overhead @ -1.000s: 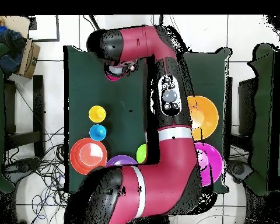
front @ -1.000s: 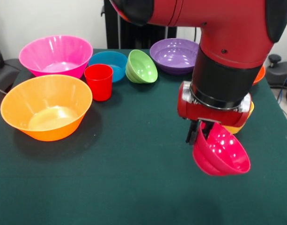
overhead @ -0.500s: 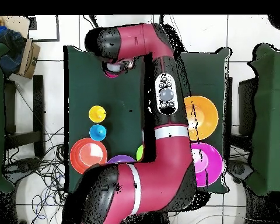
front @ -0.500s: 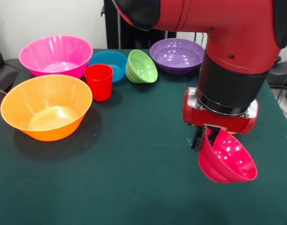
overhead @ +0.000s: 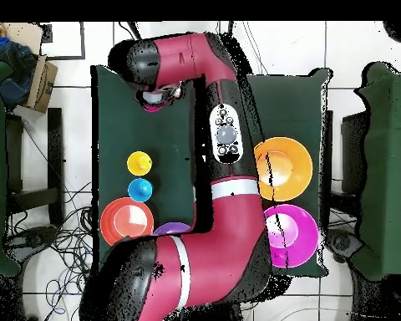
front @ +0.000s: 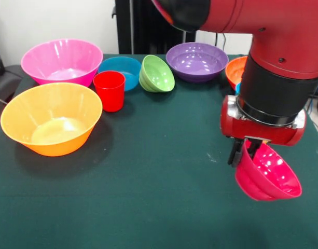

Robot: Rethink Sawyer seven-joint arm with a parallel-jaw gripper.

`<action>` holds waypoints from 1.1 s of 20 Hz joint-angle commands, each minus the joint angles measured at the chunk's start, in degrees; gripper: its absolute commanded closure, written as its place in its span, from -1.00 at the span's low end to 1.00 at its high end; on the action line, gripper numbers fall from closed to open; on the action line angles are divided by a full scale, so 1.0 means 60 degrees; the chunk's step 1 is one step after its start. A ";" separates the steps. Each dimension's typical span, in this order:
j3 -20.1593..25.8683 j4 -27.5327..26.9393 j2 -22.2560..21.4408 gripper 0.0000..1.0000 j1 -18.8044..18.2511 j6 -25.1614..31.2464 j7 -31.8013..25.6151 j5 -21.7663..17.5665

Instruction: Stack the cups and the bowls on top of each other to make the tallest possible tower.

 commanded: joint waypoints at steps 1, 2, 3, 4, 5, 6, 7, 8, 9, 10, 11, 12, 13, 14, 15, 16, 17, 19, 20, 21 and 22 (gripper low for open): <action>-0.0035 -0.0054 -0.0224 1.00 0.0185 0.1037 -0.1211 -0.0055; -0.0038 -0.0047 -0.0223 1.00 0.0178 0.1024 -0.1226 -0.0048; -0.0043 -0.0031 -0.0223 1.00 0.0173 0.1005 -0.1227 -0.0041; -0.0066 0.0052 -0.0276 1.00 0.0175 0.0958 -0.1204 -0.0026; -0.0073 0.0077 -0.0286 1.00 0.0176 0.0941 -0.1198 -0.0019; -0.0077 0.0080 -0.0289 1.00 0.0173 0.0932 -0.1200 -0.0017; -0.0080 0.0094 -0.0293 1.00 0.0178 0.0919 -0.1190 -0.0013; -0.0088 0.0111 -0.0303 1.00 0.0189 0.0902 -0.1156 -0.0010; -0.0092 0.0113 -0.0305 1.00 0.0203 0.0893 -0.1140 -0.0014; -0.0097 0.0115 -0.0311 1.00 0.0225 0.0896 -0.1103 -0.0010; -0.0102 0.0134 -0.0318 1.00 0.0242 0.0892 -0.1052 0.0007; -0.0115 0.0155 -0.0334 1.00 0.0257 0.0891 -0.1012 0.0018; -0.0123 0.0178 -0.0350 1.00 0.0264 0.0885 -0.0991 0.0025; -0.0142 0.0250 -0.0383 1.00 0.0273 0.0860 -0.0940 0.0047; -0.0169 0.0305 -0.0419 1.00 0.0294 0.0828 -0.0890 0.0047; -0.0192 0.0350 -0.0446 1.00 0.0316 0.0801 -0.0831 0.0053; -0.0221 0.0404 -0.0477 1.00 0.0345 0.0756 -0.0768 0.0057; -0.0277 0.0528 -0.0538 1.00 0.0400 0.0660 -0.0645 0.0071; -0.0321 0.0640 -0.0598 1.00 0.0427 0.0569 -0.0592 0.0071; -0.0369 0.0786 -0.0657 1.00 0.0445 0.0442 -0.0518 0.0075; -0.0400 0.0837 -0.0667 1.00 0.0474 0.0357 -0.0513 0.0044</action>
